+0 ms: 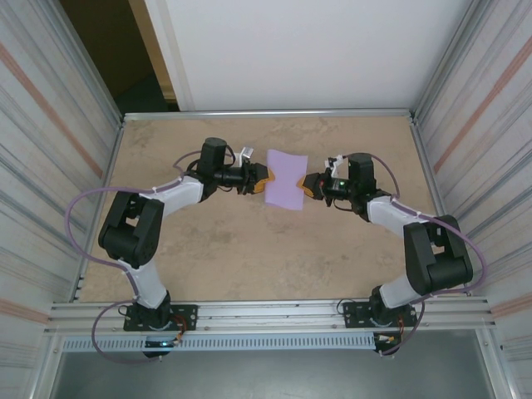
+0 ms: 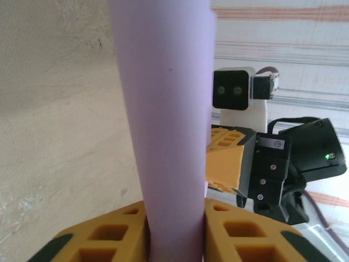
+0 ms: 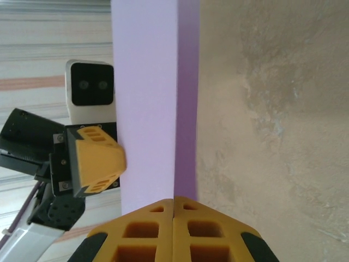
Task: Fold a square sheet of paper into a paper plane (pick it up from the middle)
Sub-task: First fold in half a square sheet of paper at the center of the table.
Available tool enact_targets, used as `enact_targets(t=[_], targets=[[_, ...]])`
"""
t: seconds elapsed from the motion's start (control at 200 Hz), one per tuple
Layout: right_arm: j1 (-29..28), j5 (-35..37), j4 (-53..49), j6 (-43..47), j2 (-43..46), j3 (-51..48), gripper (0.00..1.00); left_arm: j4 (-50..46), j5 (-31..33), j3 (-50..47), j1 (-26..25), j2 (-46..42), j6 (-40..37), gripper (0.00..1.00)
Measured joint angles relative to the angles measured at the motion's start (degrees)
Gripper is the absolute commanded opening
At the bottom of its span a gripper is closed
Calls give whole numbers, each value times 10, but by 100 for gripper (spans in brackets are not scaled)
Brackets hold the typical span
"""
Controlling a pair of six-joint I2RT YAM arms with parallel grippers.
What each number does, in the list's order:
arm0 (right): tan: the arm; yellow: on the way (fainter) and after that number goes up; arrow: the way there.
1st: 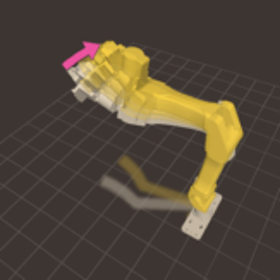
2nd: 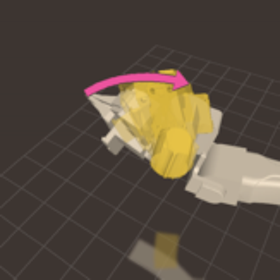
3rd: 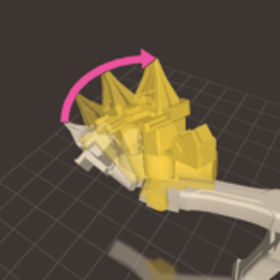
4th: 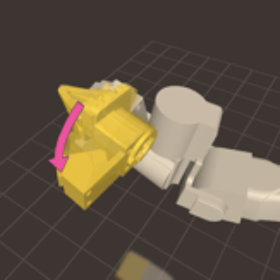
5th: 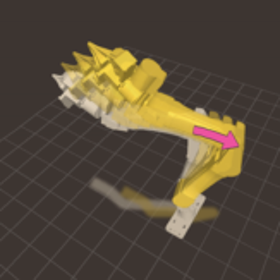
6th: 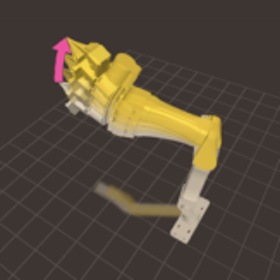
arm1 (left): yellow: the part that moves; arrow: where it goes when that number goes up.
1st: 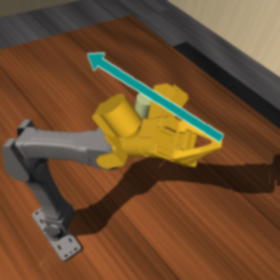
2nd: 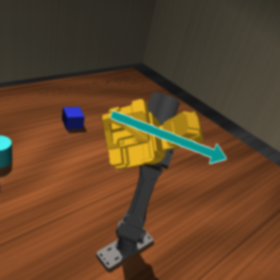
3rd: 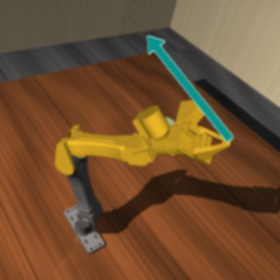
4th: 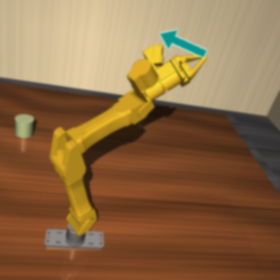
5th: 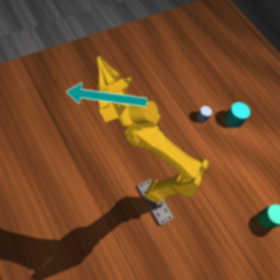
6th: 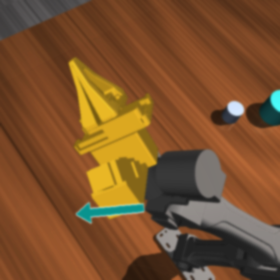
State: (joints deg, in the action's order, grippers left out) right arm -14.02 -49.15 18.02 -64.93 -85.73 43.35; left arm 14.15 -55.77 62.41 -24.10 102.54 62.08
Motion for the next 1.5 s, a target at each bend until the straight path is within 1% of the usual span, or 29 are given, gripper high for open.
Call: enact_targets(t=[0.08, 0.155, 0.251, 0.396, 0.416, 0.436, 0.521, 0.611, 0.767, 0.867, 0.942, 1.022, 1.117, 1.208, 1.298, 1.358, 1.423, 1.498], targets=[[1, 9, -45, 24, 7, 18, 0, -22, 8, -1, 1, 0, -14, 54], [4, 19, -103, 52, 17, 40, 0, -54, 23, -4, 5, -2, -34, 70], [14, 40, -191, 98, 38, 75, 0, -91, 45, -17, 19, -14, -63, 79], [21, 85, -337, 173, 62, 150, 0, -120, 71, -50, 55, -45, -85, 89], [21, 92, -355, 180, 63, 161, 0, -121, 75, -55, 61, -50, -87, 97], [19, 99, -375, 192, 64, 174, 0, -123, 77, -59, 64, -54, -90, 98], [6, 135, -440, 222, 64, 224, 0, -127, 87, -72, 77, -71, -95, 99], [-26, 169, -493, 244, 54, 266, 0, -126, 93, -79, 79, -80, -97, 99], [-87, 203, -513, 251, -9, 298, 0, -114, 94, -94, 79, -81, -97, 97], [-123, 209, -497, 249, -74, 298, 0, -107, 94, -111, 79, -81, -96, 97], [-144, 207, -467, 242, -117, 295, 0, -106, 94, -120, 79, -81, -96, 97], [-159, 194, -422, 227, -143, 278, 0, -104, 94, -129, 79, -81, -97, 96], [-161, 180, -373, 211, -154, 250, 0, -101, 97, -140, 78, -81, -98, 94], [-156, 173, -340, 201, -160, 228, 0, -101, 105, -147, 71, -81, -103, 90], [-150, 168, -306, 190, -163, 202, 0, -105, 112, -147, 53, -81, -112, 86], [-146, 165, -290, 187, -163, 183, 0, -112, 117, -147, 38, -79, -119, 82], [-141, 165, -273, 184, -163, 159, 0, -120, 125, -144, 22, -73, -129, 76], [-136, 166, -261, 177, -163, 136, 0, -139, 135, -136, 4, -63, -143, 71]])
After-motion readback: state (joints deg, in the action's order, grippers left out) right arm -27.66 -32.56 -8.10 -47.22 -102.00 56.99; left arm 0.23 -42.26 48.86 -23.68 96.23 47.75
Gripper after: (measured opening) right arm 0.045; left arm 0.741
